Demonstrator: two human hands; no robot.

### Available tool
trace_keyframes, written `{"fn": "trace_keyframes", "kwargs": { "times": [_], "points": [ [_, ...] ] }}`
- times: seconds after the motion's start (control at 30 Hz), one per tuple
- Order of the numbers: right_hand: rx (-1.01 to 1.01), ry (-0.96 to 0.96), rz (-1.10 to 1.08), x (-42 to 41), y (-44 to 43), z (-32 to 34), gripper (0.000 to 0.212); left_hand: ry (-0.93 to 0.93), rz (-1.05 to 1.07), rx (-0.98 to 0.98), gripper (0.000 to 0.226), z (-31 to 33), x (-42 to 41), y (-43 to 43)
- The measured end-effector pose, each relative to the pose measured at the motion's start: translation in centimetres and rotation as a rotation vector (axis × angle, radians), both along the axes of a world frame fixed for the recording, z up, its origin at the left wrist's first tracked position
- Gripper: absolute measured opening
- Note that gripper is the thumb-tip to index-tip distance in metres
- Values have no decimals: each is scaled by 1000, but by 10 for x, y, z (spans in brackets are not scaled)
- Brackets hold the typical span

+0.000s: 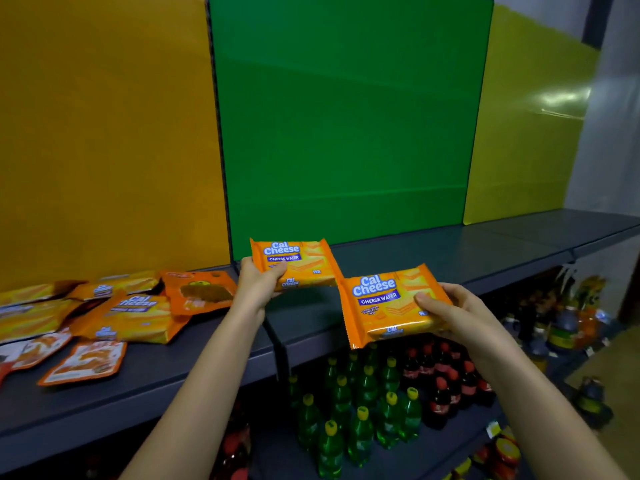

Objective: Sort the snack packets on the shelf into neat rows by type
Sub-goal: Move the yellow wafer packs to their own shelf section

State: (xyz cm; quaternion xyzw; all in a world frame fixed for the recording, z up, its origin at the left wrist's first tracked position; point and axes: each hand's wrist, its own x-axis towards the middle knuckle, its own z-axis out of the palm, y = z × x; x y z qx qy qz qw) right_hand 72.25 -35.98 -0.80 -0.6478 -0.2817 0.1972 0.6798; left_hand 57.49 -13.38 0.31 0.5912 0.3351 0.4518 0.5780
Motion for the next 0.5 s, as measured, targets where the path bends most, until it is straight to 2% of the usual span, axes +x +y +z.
{"fn": "trace_keyframes", "kwargs": {
  "times": [0.17, 0.33, 0.5],
  "points": [
    [-20, -22, 47, 46, 34, 2, 43, 39, 3, -54, 44, 0, 51, 35],
    [-14, -39, 110, 76, 70, -3, 35, 108, 45, -84, 45, -2, 81, 67],
    [-94, -83, 205, 92, 115, -13, 35, 148, 124, -165, 31, -8, 90, 83]
  ]
}}
